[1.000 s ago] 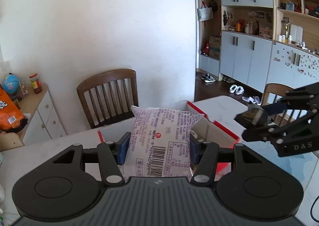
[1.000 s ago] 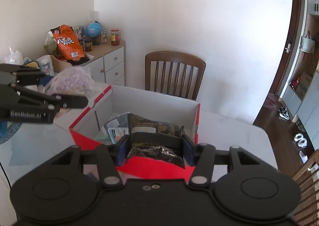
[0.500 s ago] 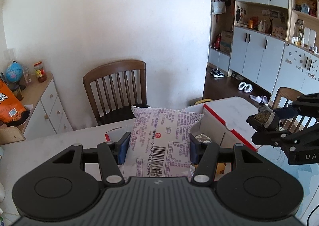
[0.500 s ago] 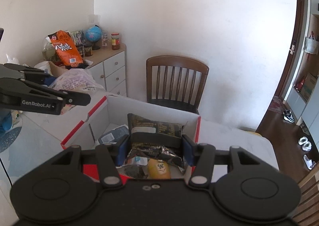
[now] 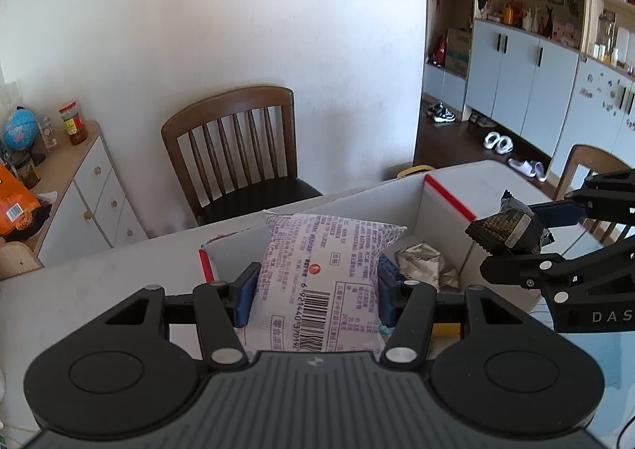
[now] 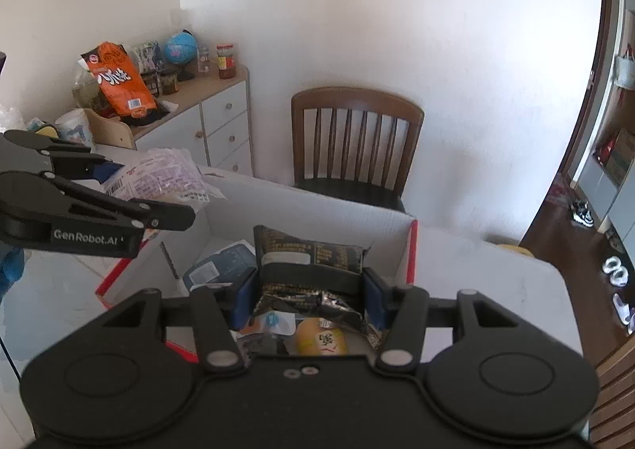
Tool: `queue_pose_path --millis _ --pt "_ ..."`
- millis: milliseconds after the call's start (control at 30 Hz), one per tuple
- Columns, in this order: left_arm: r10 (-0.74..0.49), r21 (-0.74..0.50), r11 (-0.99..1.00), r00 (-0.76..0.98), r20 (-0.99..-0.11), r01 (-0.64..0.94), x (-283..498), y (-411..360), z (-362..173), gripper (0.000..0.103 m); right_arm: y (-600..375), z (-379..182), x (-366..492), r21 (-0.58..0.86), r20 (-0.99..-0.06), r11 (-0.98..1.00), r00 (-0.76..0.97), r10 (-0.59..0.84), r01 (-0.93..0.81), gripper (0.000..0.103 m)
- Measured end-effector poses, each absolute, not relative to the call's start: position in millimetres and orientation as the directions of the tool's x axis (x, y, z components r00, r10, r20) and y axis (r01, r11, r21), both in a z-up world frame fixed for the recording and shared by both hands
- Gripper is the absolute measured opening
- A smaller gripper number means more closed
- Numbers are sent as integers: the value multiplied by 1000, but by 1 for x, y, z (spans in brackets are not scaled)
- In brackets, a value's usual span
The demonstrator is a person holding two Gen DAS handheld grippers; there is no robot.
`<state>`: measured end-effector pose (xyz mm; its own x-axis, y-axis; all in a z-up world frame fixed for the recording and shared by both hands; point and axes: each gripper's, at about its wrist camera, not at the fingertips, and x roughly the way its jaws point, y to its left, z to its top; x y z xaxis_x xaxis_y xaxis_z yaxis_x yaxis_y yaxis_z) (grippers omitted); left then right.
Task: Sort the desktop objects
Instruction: 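Lift and carry the barcode bag and dark snack pack over the red box with both tools, then lower both packs into the box and open both grippers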
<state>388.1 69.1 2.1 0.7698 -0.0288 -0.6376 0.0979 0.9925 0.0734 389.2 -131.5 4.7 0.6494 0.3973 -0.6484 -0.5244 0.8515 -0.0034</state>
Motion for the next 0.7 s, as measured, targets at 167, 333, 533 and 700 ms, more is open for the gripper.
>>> queue_pose_path --millis 167,333,533,700 --pt "-19 81 992 757 -653 95 401 69 -7 56 -128 -5 399 12 -666 852 631 398 -524 54" --pt "-12 85 992 740 -673 93 412 71 -19 56 -120 -16 409 18 -691 847 606 394 -531 54" --pt "-11 72 993 705 -709 88 427 73 -34 56 -108 -29 417 7 -722 840 579 379 -542 54" --pt "-7 69 994 678 -735 86 436 74 -46 56 -99 -38 422 -10 -745 833 560 363 -554 54"
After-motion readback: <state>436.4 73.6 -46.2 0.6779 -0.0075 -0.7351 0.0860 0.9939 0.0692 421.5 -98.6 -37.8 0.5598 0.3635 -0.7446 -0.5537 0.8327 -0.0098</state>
